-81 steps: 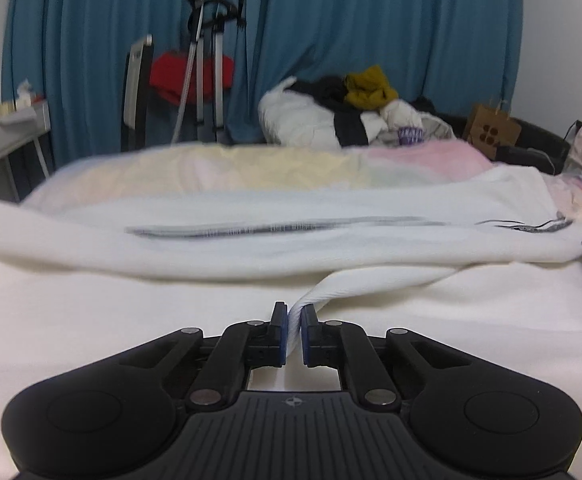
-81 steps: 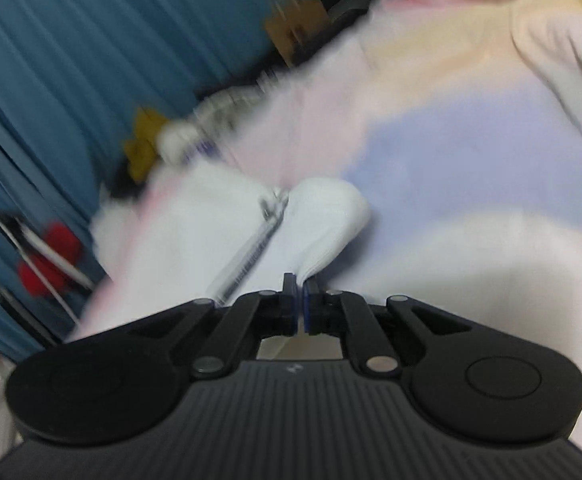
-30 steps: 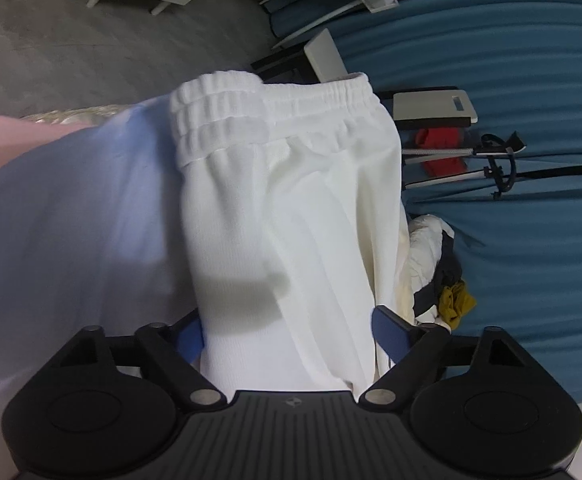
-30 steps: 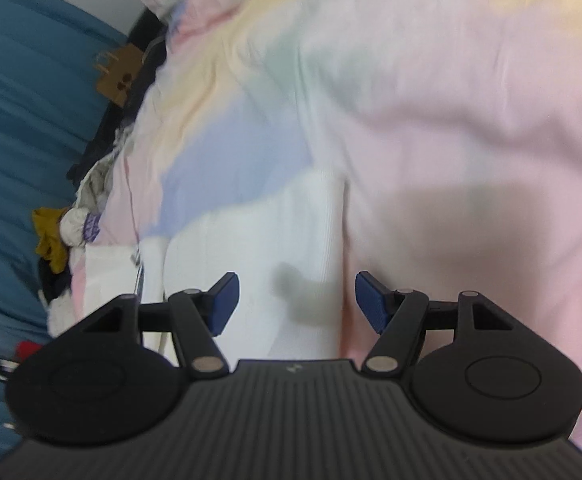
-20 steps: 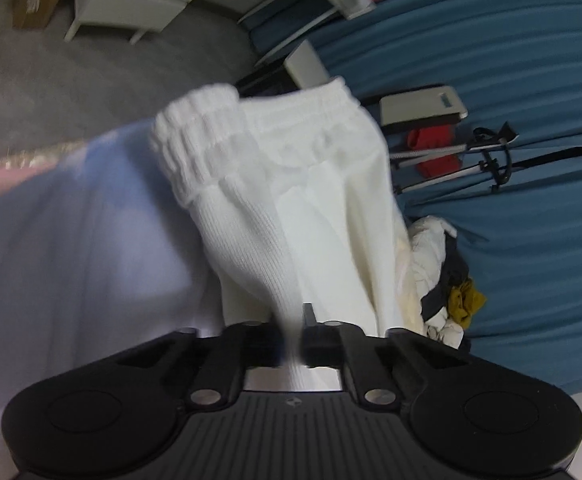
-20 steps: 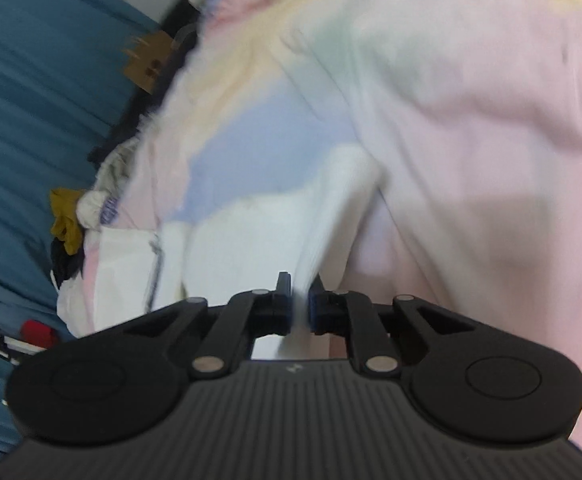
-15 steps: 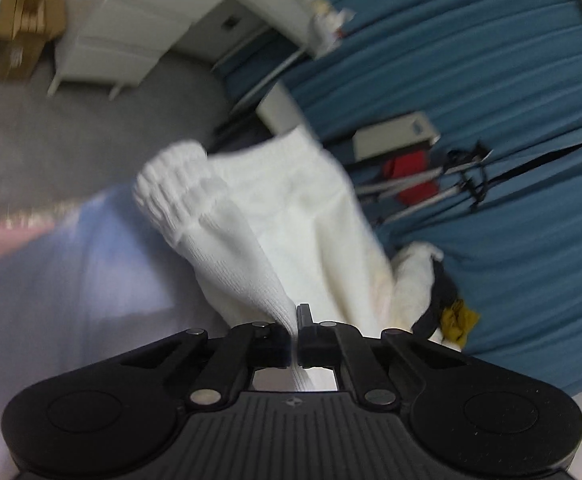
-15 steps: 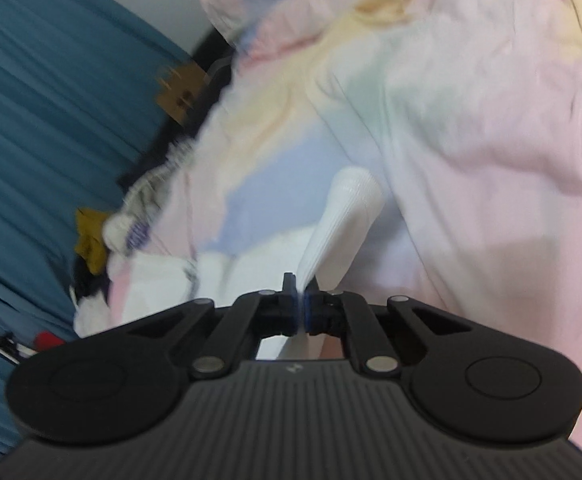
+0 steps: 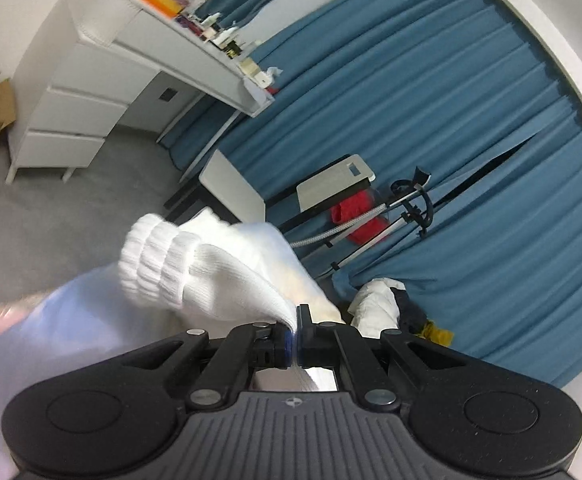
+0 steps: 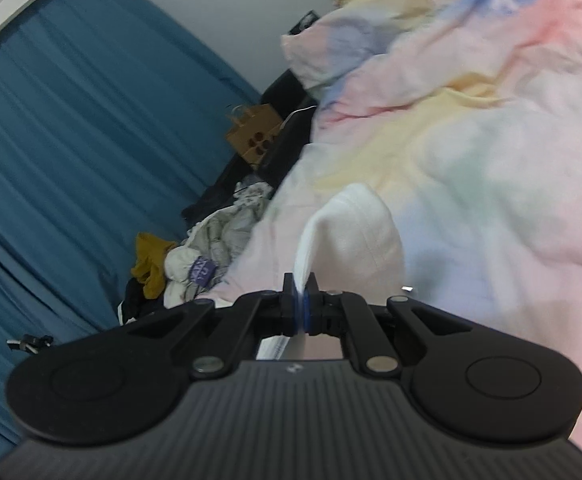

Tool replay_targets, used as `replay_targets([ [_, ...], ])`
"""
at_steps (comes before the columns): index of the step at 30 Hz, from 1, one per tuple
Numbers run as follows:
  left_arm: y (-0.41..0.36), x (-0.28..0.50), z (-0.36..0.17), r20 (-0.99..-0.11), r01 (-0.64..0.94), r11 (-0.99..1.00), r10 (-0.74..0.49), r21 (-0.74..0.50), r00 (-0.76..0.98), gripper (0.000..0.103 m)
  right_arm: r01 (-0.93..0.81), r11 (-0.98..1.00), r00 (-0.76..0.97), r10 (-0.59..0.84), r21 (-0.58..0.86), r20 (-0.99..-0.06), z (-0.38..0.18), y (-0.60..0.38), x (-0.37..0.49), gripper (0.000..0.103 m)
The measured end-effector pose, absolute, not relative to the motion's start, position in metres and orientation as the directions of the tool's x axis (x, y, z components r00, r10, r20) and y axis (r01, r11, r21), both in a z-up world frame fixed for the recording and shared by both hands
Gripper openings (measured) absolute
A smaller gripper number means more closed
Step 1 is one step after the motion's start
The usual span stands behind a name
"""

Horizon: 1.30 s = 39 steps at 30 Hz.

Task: Fold clothes

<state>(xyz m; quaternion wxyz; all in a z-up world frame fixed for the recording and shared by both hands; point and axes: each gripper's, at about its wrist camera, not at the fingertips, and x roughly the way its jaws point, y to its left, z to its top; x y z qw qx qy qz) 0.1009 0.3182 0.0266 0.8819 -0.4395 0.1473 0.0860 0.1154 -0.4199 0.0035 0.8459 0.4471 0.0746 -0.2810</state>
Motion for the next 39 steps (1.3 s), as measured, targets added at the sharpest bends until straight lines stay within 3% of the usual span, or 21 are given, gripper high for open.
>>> replay_targets([
  [9,0.336,0.277,0.033,-0.388,-0.318,0.581,0.004,-0.749,0.922,0.003,0.548,0.648,0.836,-0.408,0.529,-0.367,0.032,-0.435,0.316,0.006],
  [15,0.347,0.402,-0.014,-0.541,-0.455,0.593,0.038,-0.665,0.84,0.003,0.564,0.716,0.805,-0.366,0.411,-0.466,-0.022,-0.434,0.446,0.006],
  [21,0.344,0.47,-0.052,-0.664,-0.513,0.682,0.053,-0.521,0.746,0.004,0.537,0.761,0.79,-0.304,0.363,-0.532,-0.075,-0.439,0.504,0.009],
  [23,0.343,0.479,-0.06,-0.681,-0.51,0.699,0.043,-0.502,0.731,0.008,0.523,0.762,0.796,-0.275,0.382,-0.54,-0.081,-0.441,0.503,0.01],
  [26,0.345,0.466,-0.055,-0.64,-0.447,0.72,0.005,-0.531,0.768,0.015,0.476,0.747,0.831,-0.21,0.464,-0.515,-0.073,-0.451,0.488,0.024],
  [29,0.343,0.439,-0.047,-0.564,-0.358,0.731,-0.044,-0.581,0.825,0.031,0.427,0.747,0.867,-0.179,0.51,-0.465,-0.053,-0.454,0.459,0.031],
  [30,0.342,0.425,-0.042,-0.535,-0.334,0.726,-0.056,-0.601,0.843,0.042,0.415,0.746,0.878,-0.179,0.521,-0.444,-0.048,-0.455,0.446,0.035],
  [31,0.341,0.41,-0.038,-0.507,-0.311,0.72,-0.066,-0.62,0.859,0.053,0.406,0.741,0.886,-0.176,0.534,-0.43,-0.044,-0.454,0.431,0.044],
  [32,0.339,0.392,-0.034,-0.488,-0.305,0.71,-0.061,-0.634,0.871,0.055,0.397,0.736,0.893,-0.172,0.548,-0.415,-0.039,-0.454,0.416,0.054],
  [34,0.334,0.357,-0.031,-0.436,-0.262,0.688,-0.088,-0.677,0.896,0.057,0.4,0.699,0.899,-0.174,0.592,-0.401,-0.036,-0.455,0.38,0.062],
  [39,0.322,0.278,-0.042,-0.413,-0.265,0.607,-0.115,-0.749,0.904,0.074,0.417,0.572,0.903,-0.176,0.707,-0.391,-0.042,-0.456,0.292,0.066],
])
